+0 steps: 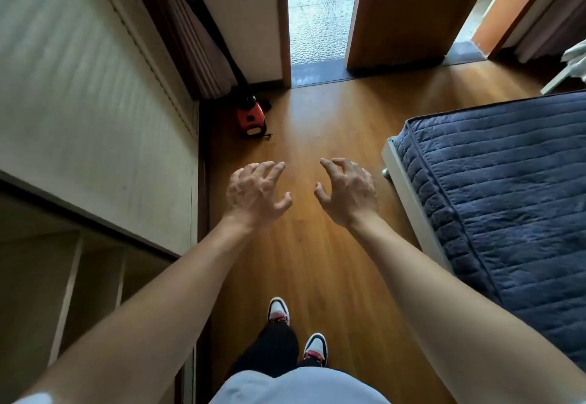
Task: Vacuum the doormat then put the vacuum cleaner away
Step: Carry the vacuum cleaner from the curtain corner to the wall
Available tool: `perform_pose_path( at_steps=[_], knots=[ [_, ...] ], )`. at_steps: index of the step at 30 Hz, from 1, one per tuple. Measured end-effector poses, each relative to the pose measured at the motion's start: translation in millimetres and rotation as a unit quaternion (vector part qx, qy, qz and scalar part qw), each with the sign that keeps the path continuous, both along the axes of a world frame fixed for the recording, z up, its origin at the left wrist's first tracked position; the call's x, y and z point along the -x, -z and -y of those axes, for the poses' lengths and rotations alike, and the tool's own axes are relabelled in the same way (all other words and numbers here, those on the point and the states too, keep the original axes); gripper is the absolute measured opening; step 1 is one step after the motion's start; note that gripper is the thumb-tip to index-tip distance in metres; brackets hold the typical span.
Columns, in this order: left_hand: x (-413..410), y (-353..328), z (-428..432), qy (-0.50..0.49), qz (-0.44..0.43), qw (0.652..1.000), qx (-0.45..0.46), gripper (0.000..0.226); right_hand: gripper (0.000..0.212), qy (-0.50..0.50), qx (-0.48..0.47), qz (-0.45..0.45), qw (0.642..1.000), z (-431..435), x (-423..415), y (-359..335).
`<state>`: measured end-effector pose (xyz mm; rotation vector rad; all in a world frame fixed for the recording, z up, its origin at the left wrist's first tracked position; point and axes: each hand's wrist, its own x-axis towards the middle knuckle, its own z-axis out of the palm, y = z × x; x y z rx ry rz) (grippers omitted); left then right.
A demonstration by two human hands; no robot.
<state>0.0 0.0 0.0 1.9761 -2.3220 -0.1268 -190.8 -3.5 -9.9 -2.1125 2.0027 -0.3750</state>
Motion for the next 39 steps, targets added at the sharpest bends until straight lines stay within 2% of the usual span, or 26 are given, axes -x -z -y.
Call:
perform_pose_path(
  at_steps=[10,24,39],
  knots=[
    [-22,17,98,0.000,-0.009,1.000,0.012,0.070,0.058,-0.010,-0.009,-0.021,1.000,99,-18,18],
    [-77,19,322,0.002,-0.021,0.999,0.024,0.066,0.056,0.011,-0.005,-0.025,1.000,308,-71,20],
    [-40,50,544,0.001,-0.027,1.000,0.011,0.065,0.054,0.019,-0.004,-0.034,0.999,532,-27,36]
  ],
)
